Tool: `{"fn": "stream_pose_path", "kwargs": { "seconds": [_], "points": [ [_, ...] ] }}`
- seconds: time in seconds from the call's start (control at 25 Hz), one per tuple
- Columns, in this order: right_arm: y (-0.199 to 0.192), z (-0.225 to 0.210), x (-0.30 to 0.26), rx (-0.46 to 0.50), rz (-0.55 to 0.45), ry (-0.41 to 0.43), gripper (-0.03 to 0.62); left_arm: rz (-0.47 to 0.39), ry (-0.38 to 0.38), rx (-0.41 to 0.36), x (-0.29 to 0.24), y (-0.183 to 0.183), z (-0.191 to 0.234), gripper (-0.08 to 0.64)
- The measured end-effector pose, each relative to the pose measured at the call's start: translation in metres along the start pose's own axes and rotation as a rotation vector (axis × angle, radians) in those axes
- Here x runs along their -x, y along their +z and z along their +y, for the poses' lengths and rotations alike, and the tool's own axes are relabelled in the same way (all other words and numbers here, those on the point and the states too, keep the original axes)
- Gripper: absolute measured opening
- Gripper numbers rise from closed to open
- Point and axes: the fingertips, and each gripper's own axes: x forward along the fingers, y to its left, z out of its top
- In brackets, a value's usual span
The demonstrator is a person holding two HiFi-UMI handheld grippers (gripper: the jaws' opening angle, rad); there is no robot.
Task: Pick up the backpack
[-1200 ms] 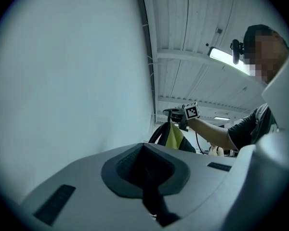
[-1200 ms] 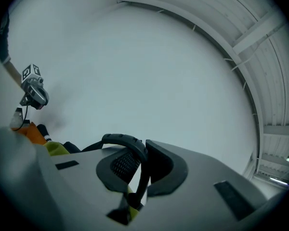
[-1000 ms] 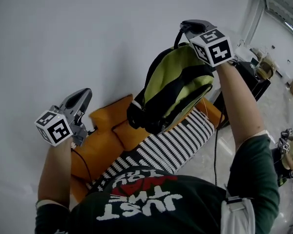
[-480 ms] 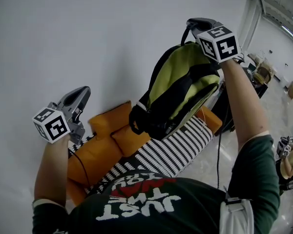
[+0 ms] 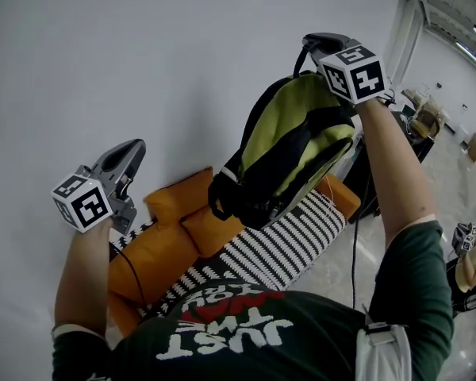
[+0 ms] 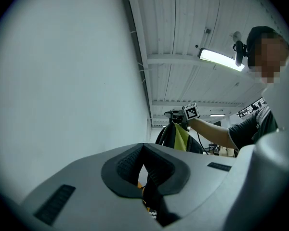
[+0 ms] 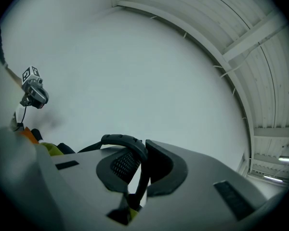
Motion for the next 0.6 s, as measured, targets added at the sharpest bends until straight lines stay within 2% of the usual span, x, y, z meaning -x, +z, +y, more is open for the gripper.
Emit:
{"fn": "stream_pose_path", "kwargs": {
  "seconds": [0.6],
  "points": [
    [0.0018,-0.0037,0.0073,0.013,-0.003,-0.012,0.041,-0.006,0.002,-0.012,0.0015,0.0074,-0.0056,0.011]
  ]
}}
